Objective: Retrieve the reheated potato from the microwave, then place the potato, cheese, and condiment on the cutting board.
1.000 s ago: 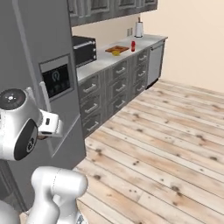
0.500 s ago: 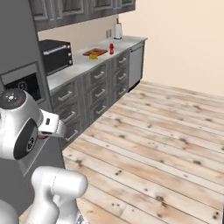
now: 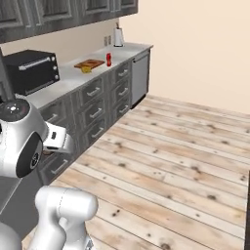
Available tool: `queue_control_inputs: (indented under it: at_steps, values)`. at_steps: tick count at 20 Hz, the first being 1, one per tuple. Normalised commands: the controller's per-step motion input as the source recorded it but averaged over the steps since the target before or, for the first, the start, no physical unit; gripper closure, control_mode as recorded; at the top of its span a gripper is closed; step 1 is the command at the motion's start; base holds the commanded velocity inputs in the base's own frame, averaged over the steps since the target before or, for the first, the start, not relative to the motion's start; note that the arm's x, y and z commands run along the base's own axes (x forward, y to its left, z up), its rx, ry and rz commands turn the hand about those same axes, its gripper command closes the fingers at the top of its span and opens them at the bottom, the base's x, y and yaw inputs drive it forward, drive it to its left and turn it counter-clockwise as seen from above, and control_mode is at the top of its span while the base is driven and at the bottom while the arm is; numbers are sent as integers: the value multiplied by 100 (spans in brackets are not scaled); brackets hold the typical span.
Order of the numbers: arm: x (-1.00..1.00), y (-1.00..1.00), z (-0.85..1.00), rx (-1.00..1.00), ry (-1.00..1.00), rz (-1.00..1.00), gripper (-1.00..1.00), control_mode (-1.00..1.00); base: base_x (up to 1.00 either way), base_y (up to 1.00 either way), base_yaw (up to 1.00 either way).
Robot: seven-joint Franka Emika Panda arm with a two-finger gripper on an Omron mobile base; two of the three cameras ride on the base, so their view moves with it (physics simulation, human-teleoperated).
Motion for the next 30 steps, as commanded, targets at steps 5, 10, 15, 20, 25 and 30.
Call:
queue_control_inputs:
  at_steps: [5,10,15,20,25,30]
  values:
    - [0,0,0,0,0,0,100,100,84,0,-3]
    - [0,0,0,0,0,0,100,100,83,0,-1]
    - [0,0,0,0,0,0,100,100,85,0,0]
    - [0,0,0,0,0,0,100,100,90,0,0]
    - [0,0,0,0,0,0,100,100,92,0,0]
    - [0,0,0,0,0,0,100,100,94,0,0]
